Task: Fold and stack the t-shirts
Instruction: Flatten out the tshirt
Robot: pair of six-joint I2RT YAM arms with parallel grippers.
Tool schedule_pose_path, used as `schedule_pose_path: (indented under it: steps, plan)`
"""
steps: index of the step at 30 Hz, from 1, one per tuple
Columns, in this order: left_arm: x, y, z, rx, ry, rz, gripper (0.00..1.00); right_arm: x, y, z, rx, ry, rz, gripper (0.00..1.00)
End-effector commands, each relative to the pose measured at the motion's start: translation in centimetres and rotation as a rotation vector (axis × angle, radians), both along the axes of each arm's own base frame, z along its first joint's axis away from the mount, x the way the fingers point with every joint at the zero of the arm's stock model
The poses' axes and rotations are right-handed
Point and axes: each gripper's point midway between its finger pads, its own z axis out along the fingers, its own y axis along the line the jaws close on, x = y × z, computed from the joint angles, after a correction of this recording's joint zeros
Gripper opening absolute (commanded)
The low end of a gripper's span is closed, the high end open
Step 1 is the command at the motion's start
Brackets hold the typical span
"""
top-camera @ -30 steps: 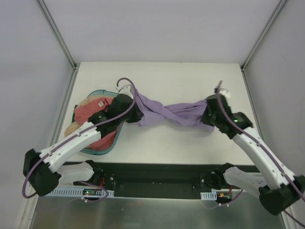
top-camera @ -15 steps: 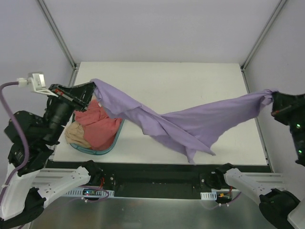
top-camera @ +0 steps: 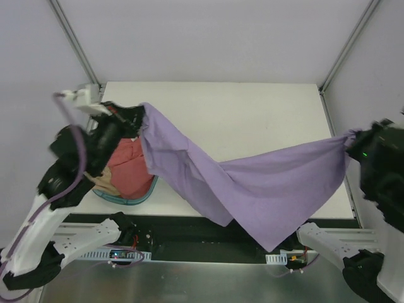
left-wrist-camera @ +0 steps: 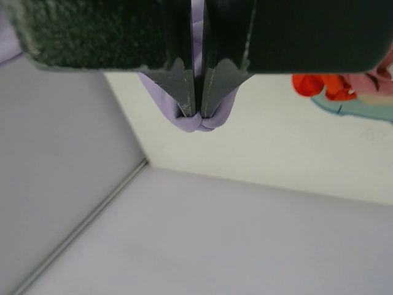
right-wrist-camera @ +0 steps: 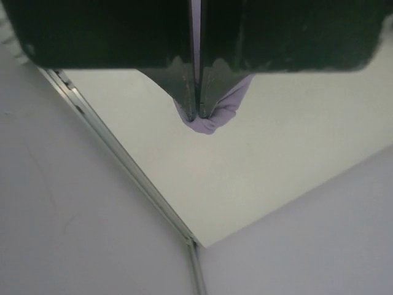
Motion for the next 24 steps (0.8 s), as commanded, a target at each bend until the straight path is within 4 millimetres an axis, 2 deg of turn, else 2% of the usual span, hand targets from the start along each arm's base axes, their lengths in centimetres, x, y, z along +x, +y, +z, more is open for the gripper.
schedule_pose_path:
  steps: [1, 3, 7, 10, 11, 12, 14, 16, 17, 19, 21, 22, 24]
  plan:
    - [8.8, -3.2, -9.7, 0.209, 0.233, 0.176, 0.0, 8.6, 0.3, -5.5, -0.222, 0.279, -0.212, 0.0]
    - [12.1, -5.2, -13.9, 0.25, 0.334, 0.126, 0.0, 12.7, 0.8, -9.5, -0.202, 0.391, -0.205, 0.0]
    - [18.8, -8.5, -23.0, 0.314, 0.571, -0.004, 0.0, 20.8, -0.5, -18.2, -0.081, 0.535, -0.208, 0.0]
    - [22.6, -10.5, -28.1, 0.363, 0.675, -0.07, 0.0, 27.0, -1.0, -24.7, -0.005, 0.639, -0.145, 0.03]
    - [23.8, -11.0, -29.6, 0.374, 0.704, -0.089, 0.0, 29.1, -1.1, -28.0, 0.011, 0.715, -0.114, 0.04]
    - [24.6, -11.6, -30.5, 0.367, 0.724, -0.115, 0.0, 31.3, -0.9, -28.9, 0.033, 0.731, -0.084, 0.06]
    - [26.3, -11.9, -32.8, 0.358, 0.771, -0.128, 0.0, 34.4, -0.7, -30.6, 0.043, 0.772, -0.04, 0.15]
    - [27.3, -11.8, -34.2, 0.351, 0.797, -0.126, 0.0, 35.8, -0.6, -31.6, 0.041, 0.815, -0.026, 0.43]
    - [27.6, -11.7, -34.6, 0.343, 0.808, -0.127, 0.0, 35.9, -0.6, -31.7, 0.04, 0.831, -0.028, 0.54]
    - [27.5, -11.5, -35.2, 0.335, 0.826, -0.132, 0.0, 35.3, -0.7, -30.7, 0.033, 0.841, -0.031, 0.98]
    - [26.7, -11.4, -35.1, 0.325, 0.837, -0.141, 0.0, 33.3, -0.3, -29.4, 0.041, 0.852, -0.014, 0.96]
    - [26.1, -11.4, -35.1, 0.317, 0.845, -0.149, 0.0, 31.6, 0.0, -28.4, 0.054, 0.853, -0.012, 0.96]
    - [24.7, -11.2, -34.9, 0.294, 0.86, -0.158, 0.0, 27.1, 0.9, -28.1, 0.079, 0.875, -0.009, 0.96]
